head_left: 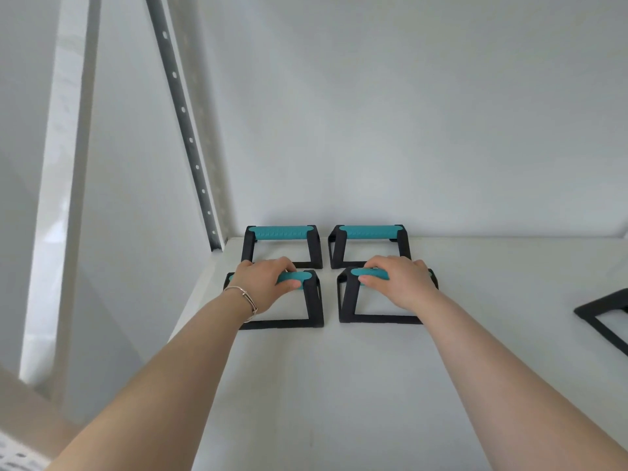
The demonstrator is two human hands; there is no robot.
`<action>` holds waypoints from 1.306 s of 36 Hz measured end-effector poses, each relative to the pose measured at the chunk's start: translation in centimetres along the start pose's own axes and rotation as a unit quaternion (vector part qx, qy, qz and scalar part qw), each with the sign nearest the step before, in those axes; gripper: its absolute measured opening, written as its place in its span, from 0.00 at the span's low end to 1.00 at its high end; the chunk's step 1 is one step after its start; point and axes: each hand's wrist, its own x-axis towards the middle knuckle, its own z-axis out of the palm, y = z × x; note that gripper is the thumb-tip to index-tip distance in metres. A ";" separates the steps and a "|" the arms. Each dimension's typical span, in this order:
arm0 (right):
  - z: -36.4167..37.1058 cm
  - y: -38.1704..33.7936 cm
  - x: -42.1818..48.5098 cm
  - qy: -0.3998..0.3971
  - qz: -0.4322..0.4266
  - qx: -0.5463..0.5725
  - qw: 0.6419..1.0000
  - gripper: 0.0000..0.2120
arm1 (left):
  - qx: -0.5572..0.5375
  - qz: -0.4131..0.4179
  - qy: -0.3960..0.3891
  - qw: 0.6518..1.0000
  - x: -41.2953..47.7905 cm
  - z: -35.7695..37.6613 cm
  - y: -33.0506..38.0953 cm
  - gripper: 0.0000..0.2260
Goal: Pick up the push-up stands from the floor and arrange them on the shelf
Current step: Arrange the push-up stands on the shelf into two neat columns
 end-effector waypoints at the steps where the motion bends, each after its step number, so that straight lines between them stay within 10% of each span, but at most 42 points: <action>1: 0.0 0.0 0.1 0.001 0.000 0.000 1.000 0.16 | 0.000 0.003 0.000 1.000 0.2 0.0 0.0 0.15; 47: 0.7 -0.2 2.3 0.015 -0.025 -0.013 0.999 0.18 | 0.009 0.021 0.007 1.000 2.3 -0.3 -0.6 0.16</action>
